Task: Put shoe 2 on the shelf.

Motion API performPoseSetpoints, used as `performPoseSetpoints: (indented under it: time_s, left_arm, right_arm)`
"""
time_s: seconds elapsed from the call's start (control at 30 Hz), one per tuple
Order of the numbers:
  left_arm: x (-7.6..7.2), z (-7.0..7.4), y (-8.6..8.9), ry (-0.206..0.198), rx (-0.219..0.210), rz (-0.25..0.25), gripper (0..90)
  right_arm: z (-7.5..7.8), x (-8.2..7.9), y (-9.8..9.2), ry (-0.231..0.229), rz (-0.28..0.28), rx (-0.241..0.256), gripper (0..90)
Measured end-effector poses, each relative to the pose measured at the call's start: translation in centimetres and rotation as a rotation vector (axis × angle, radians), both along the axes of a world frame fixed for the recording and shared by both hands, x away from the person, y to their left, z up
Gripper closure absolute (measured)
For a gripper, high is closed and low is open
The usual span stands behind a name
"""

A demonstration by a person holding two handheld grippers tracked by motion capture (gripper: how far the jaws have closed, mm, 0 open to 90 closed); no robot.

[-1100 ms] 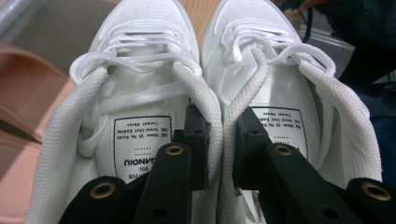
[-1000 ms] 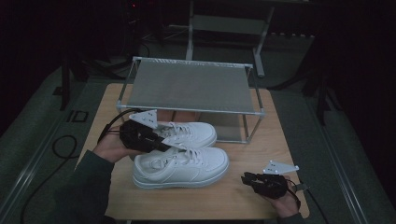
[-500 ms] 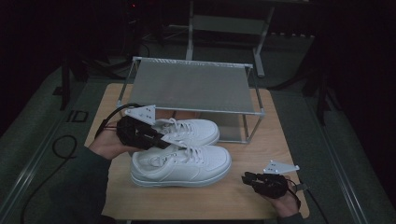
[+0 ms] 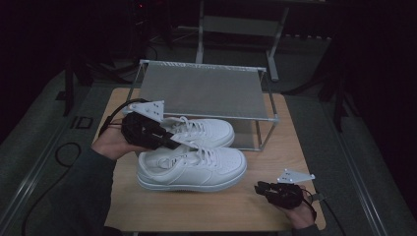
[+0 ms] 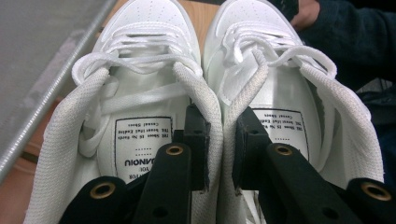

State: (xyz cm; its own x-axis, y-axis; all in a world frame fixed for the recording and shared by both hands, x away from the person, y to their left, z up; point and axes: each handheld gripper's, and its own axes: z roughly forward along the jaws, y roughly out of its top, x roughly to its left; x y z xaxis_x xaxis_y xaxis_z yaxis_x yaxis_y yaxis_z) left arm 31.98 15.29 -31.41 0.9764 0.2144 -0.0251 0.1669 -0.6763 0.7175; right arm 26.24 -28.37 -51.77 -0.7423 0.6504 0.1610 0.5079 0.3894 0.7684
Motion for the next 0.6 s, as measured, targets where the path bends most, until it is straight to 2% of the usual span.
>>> performPoseSetpoints:
  time_s: [0.17,0.6]
  left_arm:
    - [-0.1,1.2,0.1,-0.019,-0.015,0.000,79.0]
    - [0.4,4.1,0.0,-0.060,-0.009,0.011,79.0]
  right_arm:
    - [-0.1,0.0,-0.1,-0.002,-0.003,0.002,72.5]
    - [-0.1,0.0,-0.1,-0.001,-0.004,0.003,72.5]
